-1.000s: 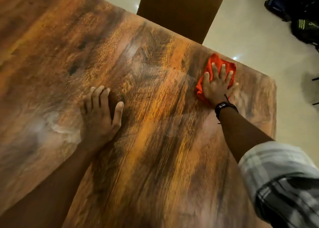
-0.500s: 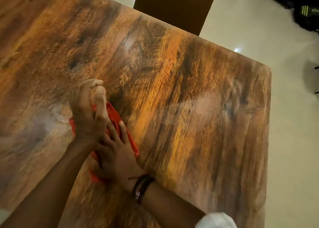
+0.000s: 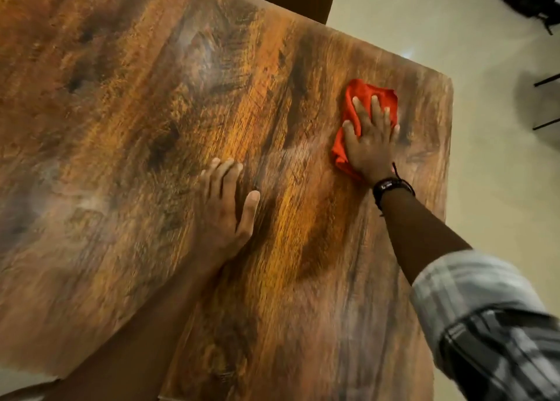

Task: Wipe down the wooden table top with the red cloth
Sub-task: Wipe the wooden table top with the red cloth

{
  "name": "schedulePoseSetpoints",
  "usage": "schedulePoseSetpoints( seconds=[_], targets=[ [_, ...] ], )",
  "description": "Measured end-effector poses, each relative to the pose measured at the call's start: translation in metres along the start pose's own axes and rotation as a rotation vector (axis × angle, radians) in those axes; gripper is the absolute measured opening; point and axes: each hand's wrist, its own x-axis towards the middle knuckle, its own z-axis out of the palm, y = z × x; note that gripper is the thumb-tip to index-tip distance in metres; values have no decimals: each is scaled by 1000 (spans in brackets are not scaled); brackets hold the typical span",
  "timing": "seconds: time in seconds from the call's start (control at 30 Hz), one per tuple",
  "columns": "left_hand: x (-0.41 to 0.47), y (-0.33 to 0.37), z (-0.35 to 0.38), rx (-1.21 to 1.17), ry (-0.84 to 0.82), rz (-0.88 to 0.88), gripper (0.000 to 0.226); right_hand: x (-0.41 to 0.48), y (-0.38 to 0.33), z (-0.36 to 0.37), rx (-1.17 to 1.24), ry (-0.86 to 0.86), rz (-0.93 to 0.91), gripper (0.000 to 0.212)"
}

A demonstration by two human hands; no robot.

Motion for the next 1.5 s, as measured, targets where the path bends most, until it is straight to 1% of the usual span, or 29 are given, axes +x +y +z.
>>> schedulePoseSetpoints(
  seconds=[0.07,0.1,0.17,0.23,0.3,0.33,0.37,0.4,0.43,0.47,0.53,0.57,0.6,0.63,0.73,0.83,0.9,0.97,1.07,1.2,1.3,1.37,1.43,1.5],
  targets=[
    [-1,1,1,8,-7,3,65,14,-9,1,52,-11,95,61],
    [-2,1,1,-4,-7,7,65,11,-16,0,76,-18,92,60],
    [-3,1,-3,-39,1,27,64,-13,-34,2,84,-9,-7,63],
    [-3,4,-4,-61,53,54,63,-61,-60,11,84,-17,-179,63],
    [-5,15,-4,-66,151,86,64,-119,-89,20,101,-84,-484,60],
    [-5,26,-3,-79,192,112,64,-141,-95,23,108,-127,-640,60],
    [-5,39,1,-86,206,157,63,-152,-93,25,115,-143,-754,61],
    [-4,55,6,-83,189,213,63,-149,-83,24,131,-126,-805,61],
    [-3,69,13,-73,155,265,62,-136,-69,20,142,-86,-789,60],
    [-4,81,23,-70,109,295,61,-115,-52,16,142,-85,-713,61],
    [-8,98,49,-121,-12,276,60,-58,-11,2,131,-124,-477,61],
    [-11,102,62,-146,-77,252,61,-28,13,-4,129,-109,-375,62],
    [-14,104,75,-128,-131,253,63,-2,38,-11,115,-79,-296,62],
    [-17,103,84,-61,-167,282,65,23,61,-15,87,-40,-245,62],
    [-17,99,101,164,-234,344,66,86,102,-25,91,-25,-66,63],
    [-17,99,101,228,-250,331,65,119,117,-37,79,6,99,62],
    [-17,100,101,263,-272,325,64,125,121,-38,75,17,136,60],
    [-18,99,100,288,-288,330,64,115,120,-36,90,31,149,59],
    [-15,98,98,286,-308,341,62,76,122,-37,134,66,207,57],
    [-12,99,98,301,-290,357,61,-14,120,-31,147,127,155,63],
    [-10,102,96,316,-293,332,62,-105,108,-26,172,131,157,65],
    [-13,105,96,328,-285,329,61,-175,102,-25,188,94,117,63],
    [-18,106,96,336,-263,333,59,-230,113,-23,189,36,21,62],
    [-18,107,97,345,-235,316,56,-241,133,-23,205,7,-78,61]
  ],
)
